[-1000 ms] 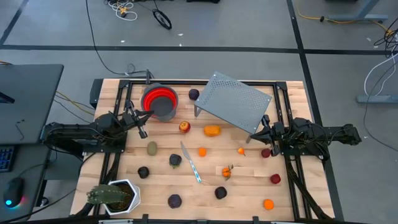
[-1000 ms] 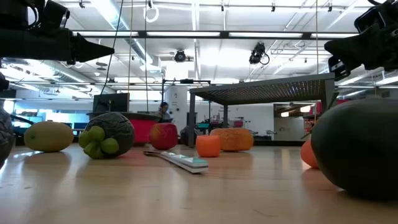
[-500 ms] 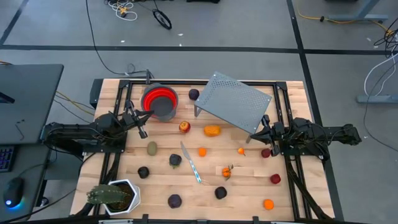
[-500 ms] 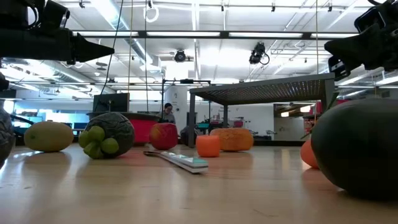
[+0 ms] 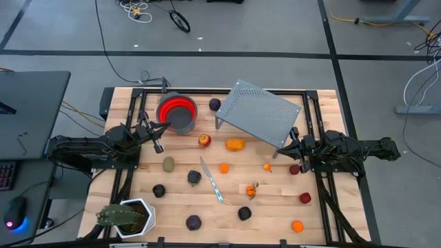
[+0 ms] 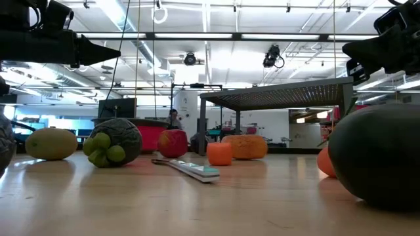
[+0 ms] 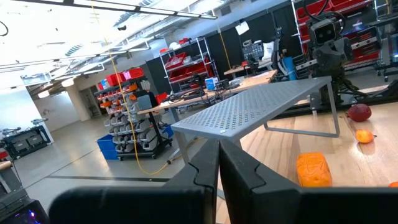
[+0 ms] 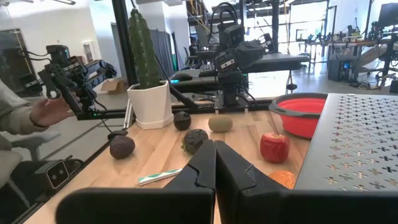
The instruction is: Pick & Place Fruit
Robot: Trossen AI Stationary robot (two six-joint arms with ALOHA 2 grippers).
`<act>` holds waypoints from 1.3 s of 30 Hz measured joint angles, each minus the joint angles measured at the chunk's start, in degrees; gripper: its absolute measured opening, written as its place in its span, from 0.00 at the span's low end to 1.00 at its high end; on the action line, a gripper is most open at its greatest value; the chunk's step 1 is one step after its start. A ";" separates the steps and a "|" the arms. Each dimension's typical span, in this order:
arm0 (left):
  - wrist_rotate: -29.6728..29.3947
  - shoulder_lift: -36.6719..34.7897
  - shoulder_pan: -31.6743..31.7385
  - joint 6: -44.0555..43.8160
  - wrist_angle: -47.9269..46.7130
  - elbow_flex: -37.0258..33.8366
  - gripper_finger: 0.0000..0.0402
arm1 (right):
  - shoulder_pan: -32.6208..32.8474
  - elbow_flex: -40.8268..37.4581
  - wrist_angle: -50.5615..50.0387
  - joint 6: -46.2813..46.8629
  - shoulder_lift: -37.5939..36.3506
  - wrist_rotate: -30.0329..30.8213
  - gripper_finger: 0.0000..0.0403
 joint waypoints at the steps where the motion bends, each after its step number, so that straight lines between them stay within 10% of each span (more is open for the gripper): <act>1: 0.00 -0.01 0.00 0.00 0.01 -0.02 0.06 | -0.01 0.00 0.00 0.00 0.00 0.00 0.00; 17: 5.80 0.00 -0.03 -27.72 0.06 -0.01 0.06 | -0.01 0.00 0.70 -0.01 0.00 0.01 0.00; 39: 5.58 0.73 -0.01 -20.50 8.28 0.51 0.06 | -0.01 0.00 10.57 -2.17 0.00 3.91 0.00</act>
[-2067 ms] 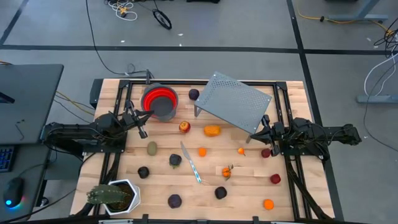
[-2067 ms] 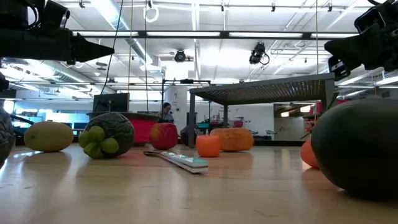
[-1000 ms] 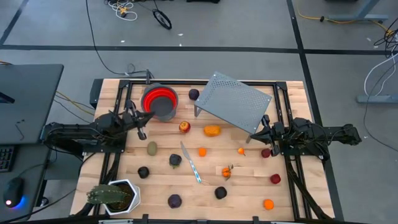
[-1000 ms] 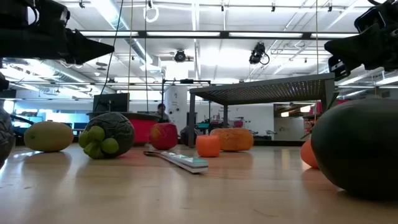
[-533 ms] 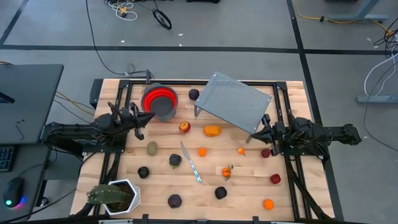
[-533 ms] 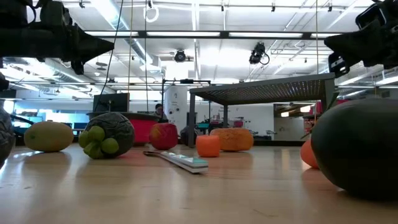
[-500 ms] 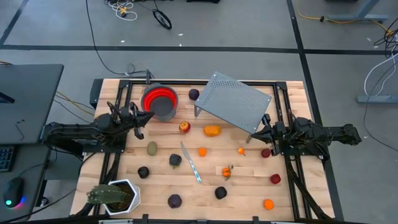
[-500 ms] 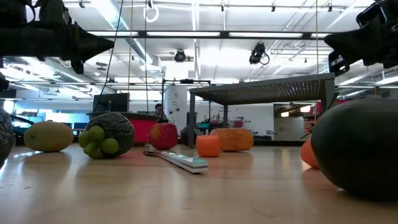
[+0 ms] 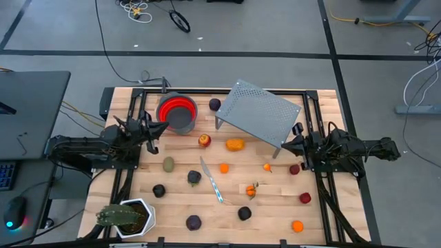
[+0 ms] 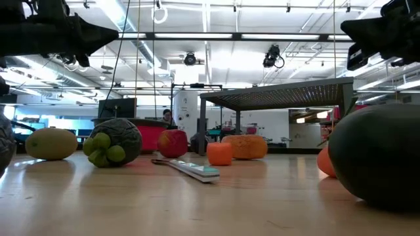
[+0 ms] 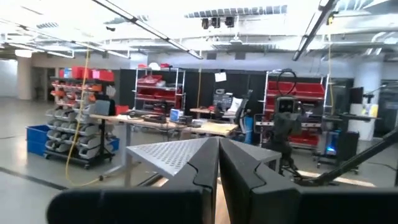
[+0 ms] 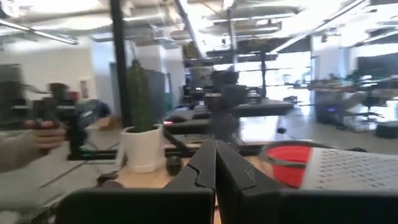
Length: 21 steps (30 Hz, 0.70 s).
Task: Pick & Place Fruit
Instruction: Put the red strainer bowl on the shelf
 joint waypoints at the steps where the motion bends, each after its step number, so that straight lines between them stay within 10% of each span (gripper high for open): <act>1: -0.02 0.82 0.00 0.01 -1.11 0.65 0.06 | 0.00 0.00 0.08 -1.06 0.00 2.55 0.00; 8: -2.44 12.46 -0.15 2.59 -10.22 9.45 0.06 | -0.05 0.00 0.70 -4.91 0.02 9.68 0.01; 14: -8.81 30.21 -0.13 -3.29 -40.18 28.26 0.06 | -0.05 0.00 1.61 -8.87 0.22 9.72 0.03; 21: -2.73 48.55 -0.14 -6.77 -68.43 48.31 0.06 | -0.05 0.00 0.33 -9.03 0.26 9.22 0.04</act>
